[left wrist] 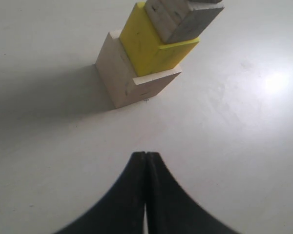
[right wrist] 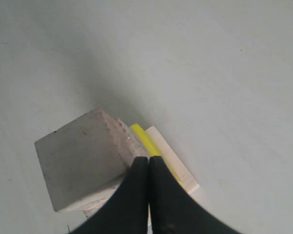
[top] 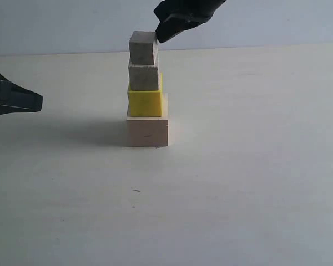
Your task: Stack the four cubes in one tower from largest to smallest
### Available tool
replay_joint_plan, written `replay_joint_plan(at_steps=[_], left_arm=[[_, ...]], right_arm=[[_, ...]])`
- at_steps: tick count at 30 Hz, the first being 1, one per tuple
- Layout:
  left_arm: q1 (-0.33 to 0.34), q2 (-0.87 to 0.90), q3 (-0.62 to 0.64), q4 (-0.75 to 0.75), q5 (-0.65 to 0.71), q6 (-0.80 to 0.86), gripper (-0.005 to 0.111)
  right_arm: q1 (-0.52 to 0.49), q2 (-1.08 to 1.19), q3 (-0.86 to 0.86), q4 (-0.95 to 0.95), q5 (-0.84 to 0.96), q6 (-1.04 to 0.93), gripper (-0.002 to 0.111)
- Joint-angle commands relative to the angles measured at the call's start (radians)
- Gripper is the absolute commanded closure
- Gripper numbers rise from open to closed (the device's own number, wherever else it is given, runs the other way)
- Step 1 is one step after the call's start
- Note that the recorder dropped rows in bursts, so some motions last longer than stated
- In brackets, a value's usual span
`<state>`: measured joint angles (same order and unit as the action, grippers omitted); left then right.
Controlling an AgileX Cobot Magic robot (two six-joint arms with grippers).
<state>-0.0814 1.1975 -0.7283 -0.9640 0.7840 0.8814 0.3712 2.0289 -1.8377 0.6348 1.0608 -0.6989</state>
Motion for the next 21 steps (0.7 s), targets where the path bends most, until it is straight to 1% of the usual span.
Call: replay_joint_plan(at_steps=[1, 7, 9, 13, 16, 21], left_arm=[[0.002, 0.002, 0.003, -0.006, 0.006, -0.004, 0.107], [0.002, 0.002, 0.003, -0.006, 0.016, -0.004, 0.107], [0.002, 0.002, 0.003, -0.006, 0.018, -0.004, 0.107], [0.002, 0.002, 0.003, -0.006, 0.018, -0.004, 0.107], [0.002, 0.002, 0.003, -0.006, 0.018, -0.004, 0.107], [0.002, 0.002, 0.003, -0.006, 0.018, -0.004, 0.107]], right_arm=[[0.001, 0.007, -0.005, 0.042, -0.005, -0.032, 0.108], [0.001, 0.01, -0.005, 0.024, -0.017, -0.03, 0.108], [0.001, 0.008, -0.005, -0.016, -0.017, 0.0, 0.108], [0.001, -0.001, -0.005, -0.119, -0.005, 0.127, 0.108], [0.001, -0.011, -0.005, -0.085, 0.059, 0.125, 0.108], [0.001, -0.011, -0.005, -0.03, 0.055, 0.097, 0.108]])
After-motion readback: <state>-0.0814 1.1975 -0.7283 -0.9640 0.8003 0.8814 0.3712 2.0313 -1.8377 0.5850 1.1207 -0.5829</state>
